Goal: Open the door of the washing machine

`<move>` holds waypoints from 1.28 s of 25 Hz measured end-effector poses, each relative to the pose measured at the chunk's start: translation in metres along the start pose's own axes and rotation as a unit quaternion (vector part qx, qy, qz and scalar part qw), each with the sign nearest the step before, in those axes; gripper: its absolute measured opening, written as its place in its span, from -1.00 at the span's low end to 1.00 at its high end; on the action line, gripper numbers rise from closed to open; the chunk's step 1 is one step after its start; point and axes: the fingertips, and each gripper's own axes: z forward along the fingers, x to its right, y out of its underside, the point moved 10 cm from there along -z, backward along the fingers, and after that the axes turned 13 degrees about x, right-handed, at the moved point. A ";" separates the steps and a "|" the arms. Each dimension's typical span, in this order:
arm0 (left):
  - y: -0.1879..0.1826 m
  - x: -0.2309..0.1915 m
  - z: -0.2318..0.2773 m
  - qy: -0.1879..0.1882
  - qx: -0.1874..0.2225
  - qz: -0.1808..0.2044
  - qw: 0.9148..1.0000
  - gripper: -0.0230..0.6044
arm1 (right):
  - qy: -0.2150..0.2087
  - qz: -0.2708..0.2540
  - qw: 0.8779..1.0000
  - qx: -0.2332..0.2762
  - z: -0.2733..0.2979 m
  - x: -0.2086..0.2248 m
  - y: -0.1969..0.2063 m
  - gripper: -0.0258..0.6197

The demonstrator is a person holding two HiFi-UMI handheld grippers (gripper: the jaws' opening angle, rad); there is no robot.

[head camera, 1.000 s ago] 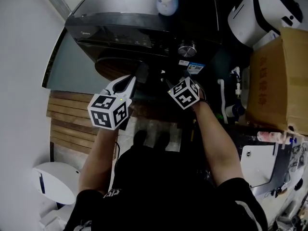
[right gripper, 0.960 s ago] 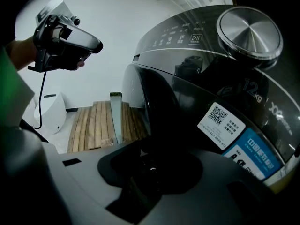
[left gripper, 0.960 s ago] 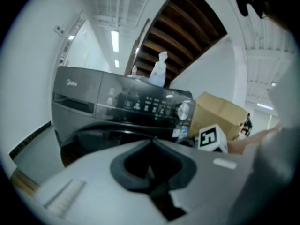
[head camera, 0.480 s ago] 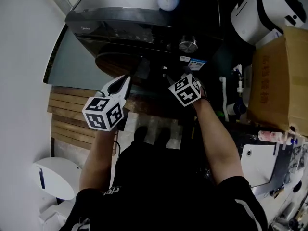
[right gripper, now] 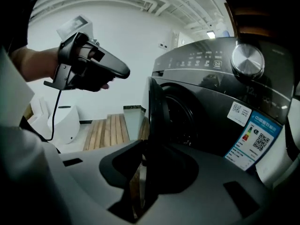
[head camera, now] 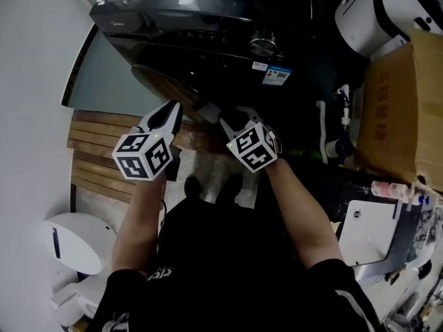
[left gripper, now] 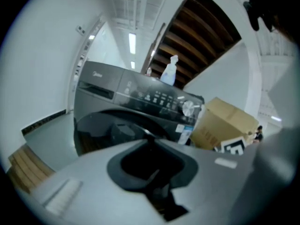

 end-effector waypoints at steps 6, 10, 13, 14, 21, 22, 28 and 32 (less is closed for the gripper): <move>0.008 0.013 -0.039 0.020 -0.004 0.017 1.000 -0.63 | 0.010 0.016 1.000 -0.016 -0.011 -0.051 -0.003 -0.69; 0.014 0.008 -0.058 0.038 -0.012 0.016 0.999 -0.45 | 0.032 0.032 0.999 -0.019 -0.013 -0.082 -0.010 -0.70; 0.021 0.006 -0.075 0.046 -0.019 0.019 0.999 -0.30 | 0.032 0.038 0.999 -0.021 -0.012 -0.112 -0.017 -0.71; 0.024 0.005 -0.080 0.047 -0.022 0.018 0.999 -0.27 | 0.028 0.038 0.999 -0.021 -0.012 -0.122 -0.020 -0.70; 0.039 -0.018 -0.112 0.036 -0.037 0.009 0.999 -0.19 | 0.013 0.069 0.998 0.005 -0.002 -0.179 -0.030 -0.65; 0.041 -0.022 -0.116 0.035 -0.038 0.005 0.999 -0.19 | 0.009 0.071 0.997 0.013 0.000 -0.186 -0.031 -0.63; 0.045 -0.040 -0.134 0.040 -0.034 -0.009 0.999 -0.19 | -0.028 0.076 0.997 0.008 0.009 -0.225 -0.042 -0.59; 0.044 -0.050 -0.141 0.036 -0.030 -0.010 0.999 -0.19 | -0.055 0.067 0.996 0.006 0.016 -0.247 -0.051 -0.60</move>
